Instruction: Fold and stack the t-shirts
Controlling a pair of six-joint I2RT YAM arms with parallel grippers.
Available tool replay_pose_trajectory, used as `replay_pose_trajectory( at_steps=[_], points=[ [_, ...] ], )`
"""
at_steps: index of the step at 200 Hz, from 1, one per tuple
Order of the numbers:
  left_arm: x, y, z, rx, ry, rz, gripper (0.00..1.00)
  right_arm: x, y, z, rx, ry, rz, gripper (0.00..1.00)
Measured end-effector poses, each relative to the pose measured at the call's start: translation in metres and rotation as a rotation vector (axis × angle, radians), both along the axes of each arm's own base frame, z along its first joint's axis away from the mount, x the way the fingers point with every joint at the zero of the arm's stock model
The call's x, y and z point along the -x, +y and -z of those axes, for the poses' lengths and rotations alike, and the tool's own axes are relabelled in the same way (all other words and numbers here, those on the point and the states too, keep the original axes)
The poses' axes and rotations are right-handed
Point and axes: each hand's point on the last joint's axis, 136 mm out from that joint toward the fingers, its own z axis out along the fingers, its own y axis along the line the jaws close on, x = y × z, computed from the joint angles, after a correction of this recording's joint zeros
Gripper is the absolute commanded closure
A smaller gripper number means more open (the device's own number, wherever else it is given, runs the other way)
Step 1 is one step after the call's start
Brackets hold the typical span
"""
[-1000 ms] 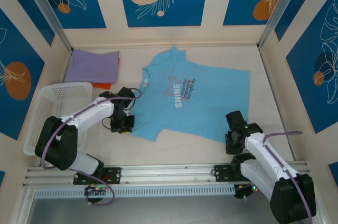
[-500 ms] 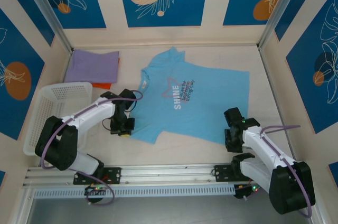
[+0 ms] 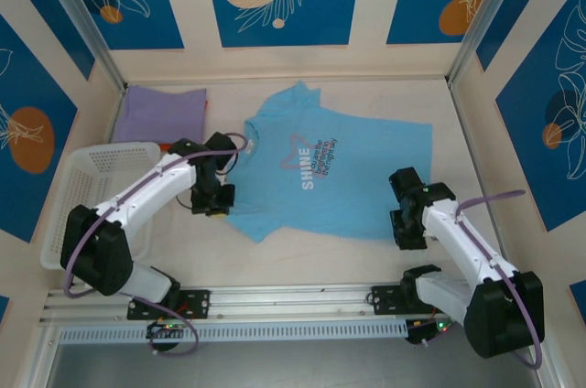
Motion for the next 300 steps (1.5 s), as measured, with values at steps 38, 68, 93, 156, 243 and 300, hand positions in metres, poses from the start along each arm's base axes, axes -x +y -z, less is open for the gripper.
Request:
replay_pose_trajectory(
  at_steps=[38,68,93,156,243,300],
  points=[
    [-0.036,-0.024,-0.022,0.035,-0.022,0.0,1.0,-0.027,-0.004,-0.019,0.035,0.025,-0.071,1.0],
    [-0.071,-0.049,-0.025,0.06,-0.004,-0.001,1.0,-0.052,-0.014,-0.028,0.063,0.053,-0.116,1.0],
    [-0.113,-0.069,-0.03,0.078,-0.027,-0.005,1.0,-0.07,-0.025,-0.03,0.078,0.073,-0.138,1.0],
    [-0.18,-0.084,-0.013,0.052,-0.077,-0.042,1.0,-0.102,-0.051,-0.009,0.075,0.173,-0.169,1.0],
    [-0.22,-0.085,-0.021,0.037,-0.217,-0.096,1.0,-0.143,-0.048,-0.001,0.022,0.13,-0.268,1.0],
    [-0.097,-0.051,-0.037,0.005,-0.177,0.028,1.0,-0.089,-0.011,-0.019,-0.147,0.004,-0.4,1.0]
  ],
)
